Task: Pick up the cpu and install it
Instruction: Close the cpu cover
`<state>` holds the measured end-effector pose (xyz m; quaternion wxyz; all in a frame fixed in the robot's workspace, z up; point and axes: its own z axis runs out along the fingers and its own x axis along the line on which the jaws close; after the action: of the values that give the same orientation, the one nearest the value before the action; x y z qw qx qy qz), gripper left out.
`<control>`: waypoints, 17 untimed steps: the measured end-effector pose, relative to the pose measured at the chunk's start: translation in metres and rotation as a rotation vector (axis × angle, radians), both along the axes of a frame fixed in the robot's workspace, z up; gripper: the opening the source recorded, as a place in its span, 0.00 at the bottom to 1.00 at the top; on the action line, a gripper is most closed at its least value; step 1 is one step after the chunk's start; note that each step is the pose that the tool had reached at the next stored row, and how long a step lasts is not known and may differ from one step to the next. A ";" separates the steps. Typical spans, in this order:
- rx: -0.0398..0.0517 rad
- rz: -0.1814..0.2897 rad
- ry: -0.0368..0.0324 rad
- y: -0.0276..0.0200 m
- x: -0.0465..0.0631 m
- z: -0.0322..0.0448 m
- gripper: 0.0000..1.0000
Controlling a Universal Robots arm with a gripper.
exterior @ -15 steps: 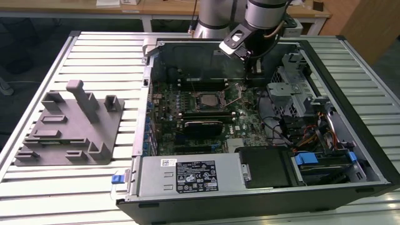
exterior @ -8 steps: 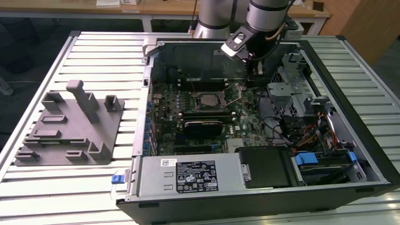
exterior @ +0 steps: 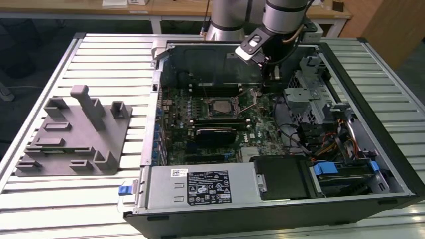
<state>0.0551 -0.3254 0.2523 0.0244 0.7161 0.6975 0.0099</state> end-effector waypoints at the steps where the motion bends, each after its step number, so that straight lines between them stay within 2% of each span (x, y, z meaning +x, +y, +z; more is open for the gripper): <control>1: -0.0038 0.000 0.0007 -0.0001 0.000 -0.0006 0.11; 6: -0.0201 0.000 0.0076 0.0000 0.001 -0.0036 0.11; 14: -0.0238 0.000 0.0132 -0.0001 0.002 -0.0122 0.11; 17: -0.0306 0.000 0.0143 0.0000 0.002 -0.0141 0.11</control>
<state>0.0573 -0.3255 0.2382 0.0304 0.7157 0.6977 -0.0059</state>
